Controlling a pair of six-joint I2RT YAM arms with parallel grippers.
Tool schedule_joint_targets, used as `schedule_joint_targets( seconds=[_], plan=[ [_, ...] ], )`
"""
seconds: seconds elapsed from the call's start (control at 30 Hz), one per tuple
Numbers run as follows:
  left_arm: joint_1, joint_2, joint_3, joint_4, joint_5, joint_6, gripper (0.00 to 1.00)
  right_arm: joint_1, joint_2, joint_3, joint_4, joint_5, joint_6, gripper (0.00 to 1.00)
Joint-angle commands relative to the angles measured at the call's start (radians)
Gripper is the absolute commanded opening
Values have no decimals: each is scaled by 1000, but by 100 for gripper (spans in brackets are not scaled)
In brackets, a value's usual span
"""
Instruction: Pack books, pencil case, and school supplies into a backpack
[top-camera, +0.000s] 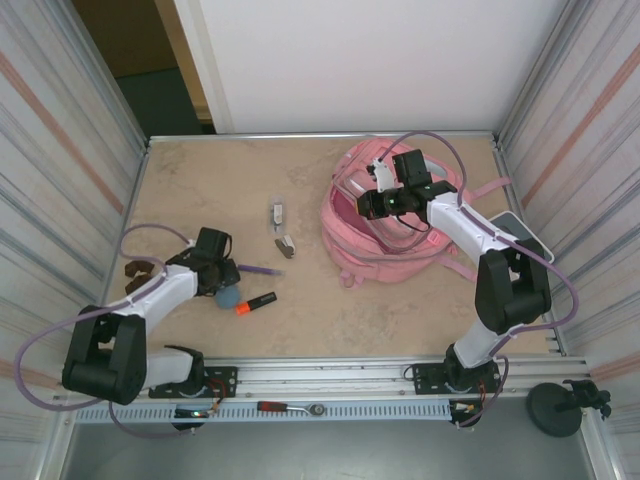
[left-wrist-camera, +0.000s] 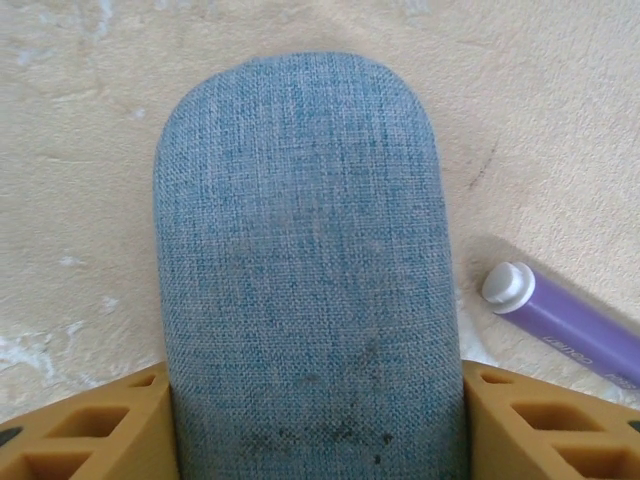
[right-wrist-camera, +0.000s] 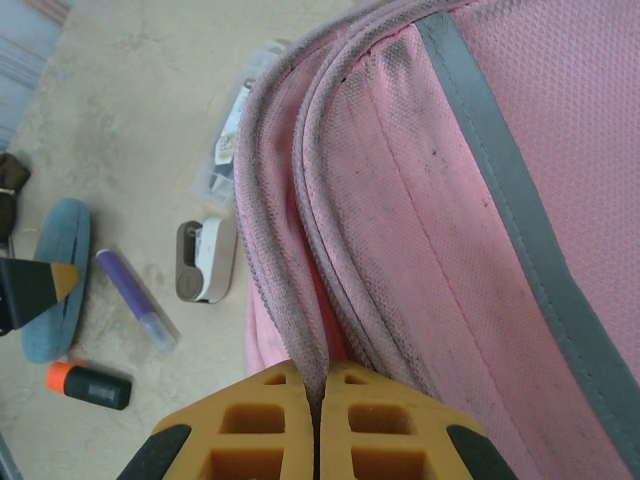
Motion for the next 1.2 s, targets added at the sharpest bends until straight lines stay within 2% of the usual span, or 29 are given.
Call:
schedule_joint_targets(
  seconds=[0.0, 0.17, 0.3, 0.5, 0.63, 0.87, 1.17],
  plan=[
    [7, -98, 4, -41, -58, -19, 56, -15, -54, -13, 1, 1, 17, 1],
    [-7, -246, 55, -62, -50, -10, 52, -30, -70, -1, -4, 22, 24, 0],
    [-110, -252, 144, -13, -23, 12, 50, -55, -82, 11, -7, 5, 39, 0],
    [-339, -68, 309, 123, -18, 147, 49, -81, -86, 60, -37, -25, 38, 0],
    [-436, 74, 397, 201, 7, 289, 47, -100, -85, 106, -81, -46, 20, 0],
    [-530, 251, 491, 309, 76, 523, 46, -133, -85, 185, -140, -108, 17, 0],
    [-565, 432, 702, 244, 166, 709, 44, -155, -84, 291, -201, -150, 20, 0]
  ],
)
